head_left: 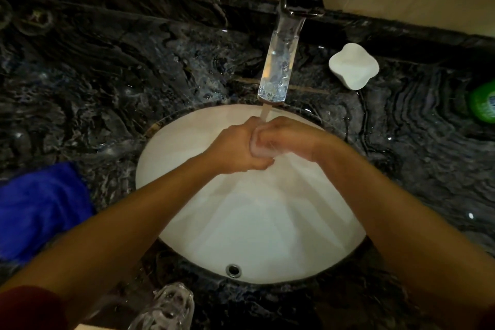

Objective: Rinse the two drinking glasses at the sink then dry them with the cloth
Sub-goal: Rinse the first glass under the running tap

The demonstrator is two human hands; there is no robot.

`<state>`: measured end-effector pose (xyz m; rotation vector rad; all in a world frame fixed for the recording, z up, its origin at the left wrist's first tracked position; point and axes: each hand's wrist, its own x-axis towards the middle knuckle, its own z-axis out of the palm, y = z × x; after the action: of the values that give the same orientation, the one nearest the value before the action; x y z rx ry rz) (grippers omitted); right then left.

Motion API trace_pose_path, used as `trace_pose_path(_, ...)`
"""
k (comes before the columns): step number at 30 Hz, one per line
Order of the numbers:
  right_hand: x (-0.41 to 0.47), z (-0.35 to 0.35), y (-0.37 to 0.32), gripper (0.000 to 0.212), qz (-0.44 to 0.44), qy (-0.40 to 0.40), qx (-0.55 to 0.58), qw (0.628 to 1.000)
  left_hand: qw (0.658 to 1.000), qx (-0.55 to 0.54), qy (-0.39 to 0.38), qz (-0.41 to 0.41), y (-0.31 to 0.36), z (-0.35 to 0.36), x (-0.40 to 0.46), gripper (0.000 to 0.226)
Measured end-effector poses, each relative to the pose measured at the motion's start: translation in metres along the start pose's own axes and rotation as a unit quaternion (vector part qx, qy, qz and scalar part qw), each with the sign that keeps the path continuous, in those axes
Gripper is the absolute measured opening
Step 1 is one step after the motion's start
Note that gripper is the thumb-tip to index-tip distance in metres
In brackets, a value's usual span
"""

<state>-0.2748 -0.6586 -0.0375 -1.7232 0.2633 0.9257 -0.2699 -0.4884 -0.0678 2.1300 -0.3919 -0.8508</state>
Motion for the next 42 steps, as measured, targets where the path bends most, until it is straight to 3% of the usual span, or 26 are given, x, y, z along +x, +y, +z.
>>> trace_pose_path(2,-0.003,-0.001,0.001,0.031,-0.017,0.024,0.007,1.0,0.997,-0.071,-0.033,-0.023,0.006,-0.003,0.0,0.062)
trace_pose_path(4,-0.005,0.008,0.002,0.018,-0.063,0.057,-0.082,0.993,0.982,-0.167,-0.058,-0.064,0.009,-0.009,0.003,0.051)
trace_pose_path(6,-0.006,0.02,0.0,0.024,-0.093,0.087,-0.176,0.976,0.972,-0.209,-0.075,-0.078,0.01,-0.015,0.007,0.04)
trace_pose_path(7,-0.006,0.021,-0.003,0.031,-0.083,0.099,-0.172,0.977,0.973,-0.201,-0.081,-0.077,0.01,-0.016,0.009,0.036)
trace_pose_path(10,-0.001,0.011,-0.01,0.048,0.024,0.057,-0.008,0.998,0.995,-0.038,-0.064,-0.068,0.016,-0.012,0.012,0.035)
trace_pose_path(12,0.003,0.004,-0.013,0.046,0.052,0.014,0.082,0.995,0.991,0.125,-0.027,-0.035,0.018,-0.008,0.012,0.049)
trace_pose_path(14,0.01,0.005,-0.012,0.035,0.047,0.05,0.16,0.985,0.975,0.22,0.028,0.009,0.017,-0.005,0.012,0.064)
trace_pose_path(16,0.016,0.011,-0.007,0.034,0.042,0.14,0.182,0.972,0.974,0.212,0.072,0.04,0.016,-0.002,0.011,0.07)
trace_pose_path(18,0.021,0.019,-0.002,0.045,0.031,0.208,0.162,0.964,0.975,0.194,0.098,0.04,0.023,0.001,0.013,0.058)
trace_pose_path(20,0.022,0.024,0.001,0.045,0.018,0.246,0.13,0.96,0.981,0.176,0.08,0.036,0.027,-0.003,0.018,0.059)
trace_pose_path(21,0.021,0.024,0.004,0.037,0.009,0.256,0.123,0.959,0.988,0.144,0.053,0.029,0.027,-0.007,0.019,0.069)
trace_pose_path(23,0.016,0.021,0.008,0.021,-0.005,0.261,0.151,0.953,0.999,-0.037,-0.026,-0.02,0.019,-0.019,0.021,0.079)
trace_pose_path(24,0.013,0.018,0.01,0.021,-0.014,0.263,0.165,0.951,0.98,-0.174,-0.071,-0.067,0.013,-0.025,0.02,0.072)
trace_pose_path(26,0.012,0.018,0.006,0.023,-0.03,0.247,0.185,0.951,0.885,-0.406,-0.177,-0.143,0.0,-0.033,0.02,0.051)
trace_pose_path(28,0.013,0.022,-0.006,0.016,-0.005,0.225,0.187,0.956,0.81,-0.513,-0.237,-0.157,-0.006,-0.034,0.014,0.053)
trace_pose_path(30,0.014,0.021,-0.013,0.009,0.022,0.231,0.169,0.958,0.794,-0.531,-0.258,-0.145,-0.009,-0.034,0.015,0.05)
trace_pose_path(32,0.012,0.02,-0.01,0.013,0.006,0.215,0.146,0.966,0.832,-0.478,-0.246,-0.136,-0.009,-0.035,0.018,0.044)
trace_pose_path(35,0.011,0.021,0.004,0.038,0.043,0.194,0.146,0.969,0.952,-0.235,-0.184,-0.062,-0.013,-0.031,0.022,0.058)
trace_pose_path(36,0.008,0.02,0.006,0.035,0.063,0.193,0.174,0.964,0.973,-0.156,-0.17,-0.021,-0.013,-0.025,0.022,0.061)
trace_pose_path(40,0.01,0.016,0.014,0.022,0.07,0.183,0.237,0.951,0.987,0.064,-0.065,0.135,-0.015,-0.012,0.022,0.07)
trace_pose_path(42,0.009,0.024,0.015,0.028,0.035,0.214,0.217,0.952,0.995,-0.026,-0.081,0.049,-0.011,-0.016,0.021,0.057)
